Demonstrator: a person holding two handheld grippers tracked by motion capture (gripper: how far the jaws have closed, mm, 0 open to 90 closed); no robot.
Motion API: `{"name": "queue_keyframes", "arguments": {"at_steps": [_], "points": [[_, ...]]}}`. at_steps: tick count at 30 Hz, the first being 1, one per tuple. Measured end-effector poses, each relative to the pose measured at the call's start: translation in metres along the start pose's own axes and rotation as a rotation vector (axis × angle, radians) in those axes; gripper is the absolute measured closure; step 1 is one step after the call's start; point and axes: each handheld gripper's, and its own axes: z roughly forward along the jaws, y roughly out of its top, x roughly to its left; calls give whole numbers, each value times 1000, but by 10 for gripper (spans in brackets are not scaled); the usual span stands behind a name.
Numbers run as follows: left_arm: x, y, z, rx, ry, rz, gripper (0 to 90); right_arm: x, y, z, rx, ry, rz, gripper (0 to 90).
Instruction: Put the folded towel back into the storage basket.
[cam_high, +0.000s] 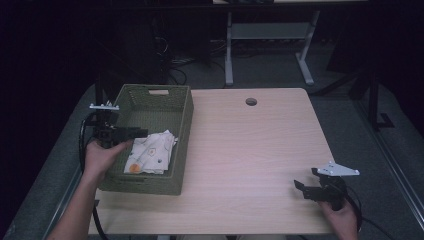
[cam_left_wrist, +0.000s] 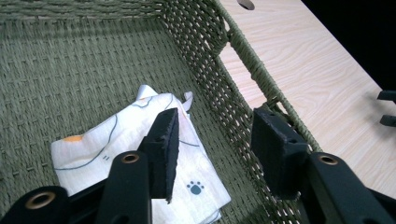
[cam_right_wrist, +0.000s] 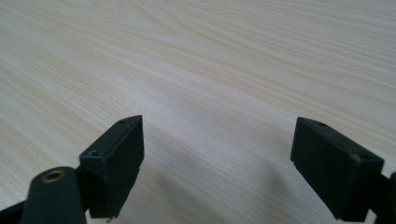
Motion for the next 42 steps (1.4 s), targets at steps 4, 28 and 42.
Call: {"name": "queue_keyframes", "arguments": {"at_steps": [4,28,42], "points": [[-9,1,1,4,-1,22,493,0,0,0,-2,0,2,169],[-52,5,5,-6,-4,122,383,2,1,-5,-19,-3,-1,166],[-71,14,17,9,-3,150,351,0,1,-5,-20,3,6,161]]}}
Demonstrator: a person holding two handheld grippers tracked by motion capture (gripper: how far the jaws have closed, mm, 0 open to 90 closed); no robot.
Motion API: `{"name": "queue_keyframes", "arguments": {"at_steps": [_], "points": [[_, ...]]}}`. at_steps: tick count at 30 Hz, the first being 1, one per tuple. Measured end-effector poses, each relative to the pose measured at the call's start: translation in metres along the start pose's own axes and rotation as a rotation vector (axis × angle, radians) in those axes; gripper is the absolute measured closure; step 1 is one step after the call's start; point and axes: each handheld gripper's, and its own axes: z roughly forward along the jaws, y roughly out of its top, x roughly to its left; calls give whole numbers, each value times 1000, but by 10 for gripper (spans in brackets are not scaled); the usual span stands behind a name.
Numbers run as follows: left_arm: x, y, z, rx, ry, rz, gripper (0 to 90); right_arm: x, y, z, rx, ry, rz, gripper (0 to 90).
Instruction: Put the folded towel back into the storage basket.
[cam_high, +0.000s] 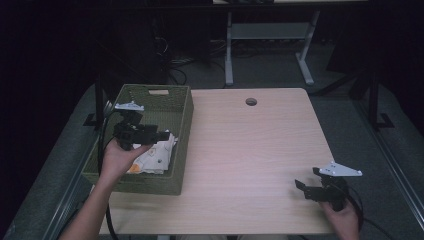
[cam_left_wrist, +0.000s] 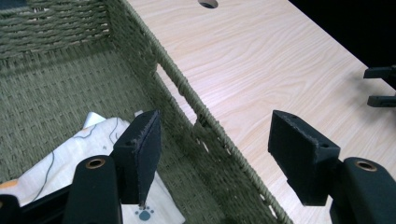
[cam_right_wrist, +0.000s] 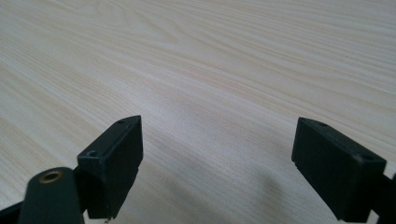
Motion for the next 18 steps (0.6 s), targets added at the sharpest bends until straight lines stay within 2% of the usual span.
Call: {"name": "queue_keyframes", "arguments": {"at_steps": [6,12,18], "points": [[-10,4,2,5,-10,31,347,0,0,0,-1,2,0,159],[-19,6,2,-8,-19,40,345,-1,0,0,-2,2,0,159],[-33,10,7,-2,-42,76,343,-1,0,0,-3,-1,-1,155]]}}
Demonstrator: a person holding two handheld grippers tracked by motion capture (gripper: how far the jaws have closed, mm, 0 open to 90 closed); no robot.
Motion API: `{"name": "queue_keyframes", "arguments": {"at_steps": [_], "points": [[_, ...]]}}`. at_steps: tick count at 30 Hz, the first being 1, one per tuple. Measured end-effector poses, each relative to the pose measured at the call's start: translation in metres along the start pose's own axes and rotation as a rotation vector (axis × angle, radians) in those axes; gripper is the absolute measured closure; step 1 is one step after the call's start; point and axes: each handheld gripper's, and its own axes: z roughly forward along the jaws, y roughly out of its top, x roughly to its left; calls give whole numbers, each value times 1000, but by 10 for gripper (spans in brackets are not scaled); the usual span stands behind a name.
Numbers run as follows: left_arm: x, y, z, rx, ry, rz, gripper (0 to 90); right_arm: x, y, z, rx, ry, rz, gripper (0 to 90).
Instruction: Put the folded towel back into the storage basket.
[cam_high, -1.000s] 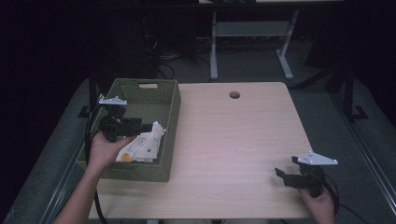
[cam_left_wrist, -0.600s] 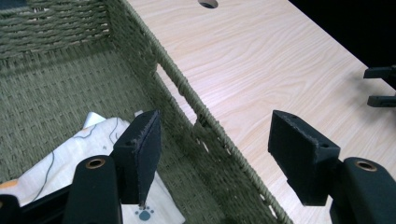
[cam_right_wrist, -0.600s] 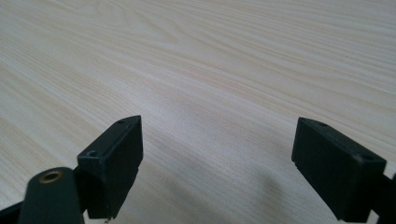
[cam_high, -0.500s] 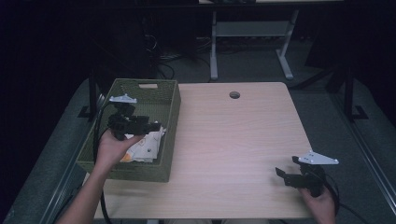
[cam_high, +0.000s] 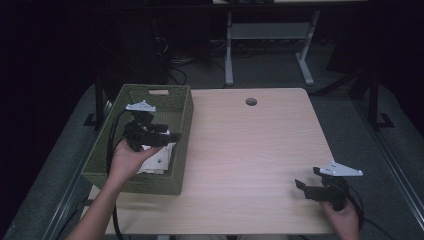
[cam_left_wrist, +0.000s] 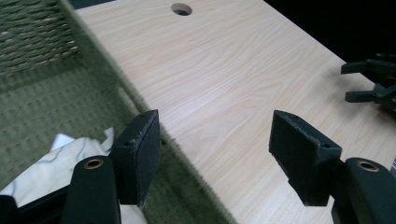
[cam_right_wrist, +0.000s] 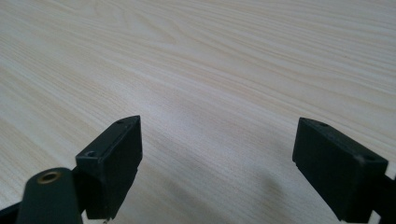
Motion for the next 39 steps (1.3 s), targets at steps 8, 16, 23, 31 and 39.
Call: {"name": "queue_keyframes", "arguments": {"at_steps": [8,16,23,31,39], "points": [[-23,6,10,4,-25,47,337,-1,0,-1,-5,0,5,154],[-41,10,23,14,-43,80,334,-2,0,-4,-12,-1,14,151],[-53,13,34,17,-55,90,325,-3,0,-4,-15,2,15,151],[-66,17,46,35,-68,106,303,-3,1,-5,-17,3,16,150],[-79,19,60,39,-87,116,294,-4,1,-6,-22,5,15,149]]}}
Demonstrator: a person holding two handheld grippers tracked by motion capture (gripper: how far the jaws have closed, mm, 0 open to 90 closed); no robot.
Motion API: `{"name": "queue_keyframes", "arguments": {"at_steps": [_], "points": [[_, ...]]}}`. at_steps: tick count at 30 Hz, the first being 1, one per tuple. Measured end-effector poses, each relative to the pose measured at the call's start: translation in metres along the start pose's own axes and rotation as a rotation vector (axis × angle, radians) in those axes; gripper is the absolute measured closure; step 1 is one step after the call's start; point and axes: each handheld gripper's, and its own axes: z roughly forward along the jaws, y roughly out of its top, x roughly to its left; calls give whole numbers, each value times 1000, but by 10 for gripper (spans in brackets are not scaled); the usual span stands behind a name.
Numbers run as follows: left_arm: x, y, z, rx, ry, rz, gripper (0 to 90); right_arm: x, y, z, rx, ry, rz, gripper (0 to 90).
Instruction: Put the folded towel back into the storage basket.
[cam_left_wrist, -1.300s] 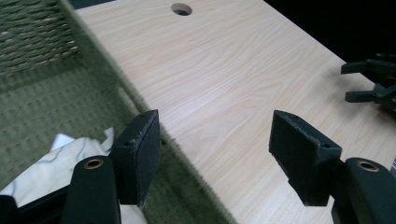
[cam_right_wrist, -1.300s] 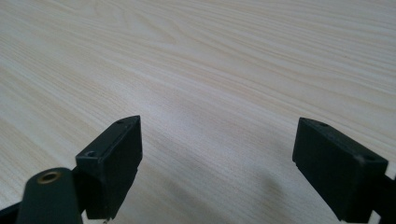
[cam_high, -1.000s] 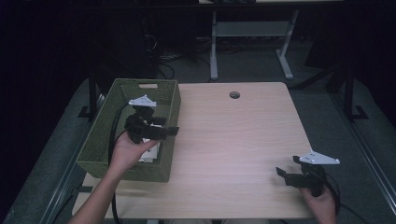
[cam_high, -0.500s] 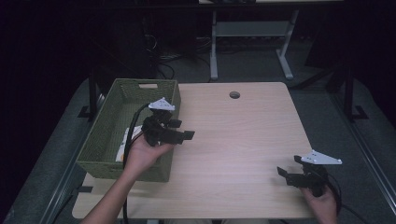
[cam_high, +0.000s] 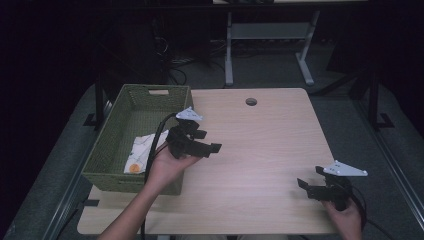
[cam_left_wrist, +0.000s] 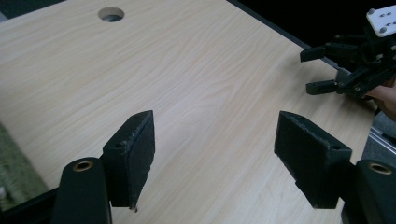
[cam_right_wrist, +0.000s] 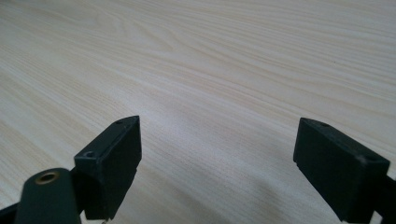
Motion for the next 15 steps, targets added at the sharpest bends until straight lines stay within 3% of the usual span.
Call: {"name": "queue_keyframes", "arguments": {"at_steps": [4,15], "points": [[-7,1,12,19,-5,10,280,0,0,0,0,1,0,149],[-26,2,41,13,-29,14,279,0,0,-1,-5,3,5,148]]}}
